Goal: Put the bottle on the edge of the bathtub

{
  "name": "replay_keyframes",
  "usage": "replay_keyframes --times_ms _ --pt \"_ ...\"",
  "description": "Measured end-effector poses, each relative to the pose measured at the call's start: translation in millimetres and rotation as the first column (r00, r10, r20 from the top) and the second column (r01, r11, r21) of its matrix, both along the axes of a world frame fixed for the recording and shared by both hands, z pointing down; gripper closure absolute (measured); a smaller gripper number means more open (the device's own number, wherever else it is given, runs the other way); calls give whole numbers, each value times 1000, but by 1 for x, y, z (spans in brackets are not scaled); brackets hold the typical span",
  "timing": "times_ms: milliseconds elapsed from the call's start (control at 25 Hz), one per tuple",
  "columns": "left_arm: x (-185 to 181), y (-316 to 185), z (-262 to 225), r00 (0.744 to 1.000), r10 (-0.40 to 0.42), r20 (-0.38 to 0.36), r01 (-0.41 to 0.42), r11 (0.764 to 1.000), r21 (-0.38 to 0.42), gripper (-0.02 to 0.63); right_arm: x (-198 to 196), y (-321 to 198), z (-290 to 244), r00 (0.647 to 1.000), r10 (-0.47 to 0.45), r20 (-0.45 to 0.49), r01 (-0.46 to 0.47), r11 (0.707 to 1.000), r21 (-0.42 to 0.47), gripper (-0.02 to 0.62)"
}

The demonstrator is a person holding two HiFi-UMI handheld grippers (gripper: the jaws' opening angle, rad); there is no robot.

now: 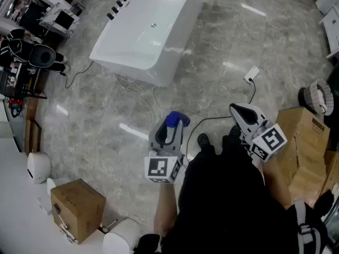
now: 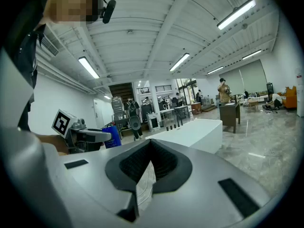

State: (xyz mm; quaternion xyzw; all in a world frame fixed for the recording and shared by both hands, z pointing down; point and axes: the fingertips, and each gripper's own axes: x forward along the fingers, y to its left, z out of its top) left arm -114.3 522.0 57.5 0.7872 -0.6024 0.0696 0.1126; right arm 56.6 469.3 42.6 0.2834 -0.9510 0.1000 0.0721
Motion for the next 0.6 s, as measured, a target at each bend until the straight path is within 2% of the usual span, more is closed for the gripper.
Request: replay_keyframes --times_ms 400,600 --pt "4 2 5 1000 12 -15 -12 1000 -16 456 -2 7 4 1000 -11 -3 11 1000 0 584" --pt "2 0 6 1000 7 -3 -7 1000 -20 456 -4 3 0 999 -16 36 16 1000 -2 584"
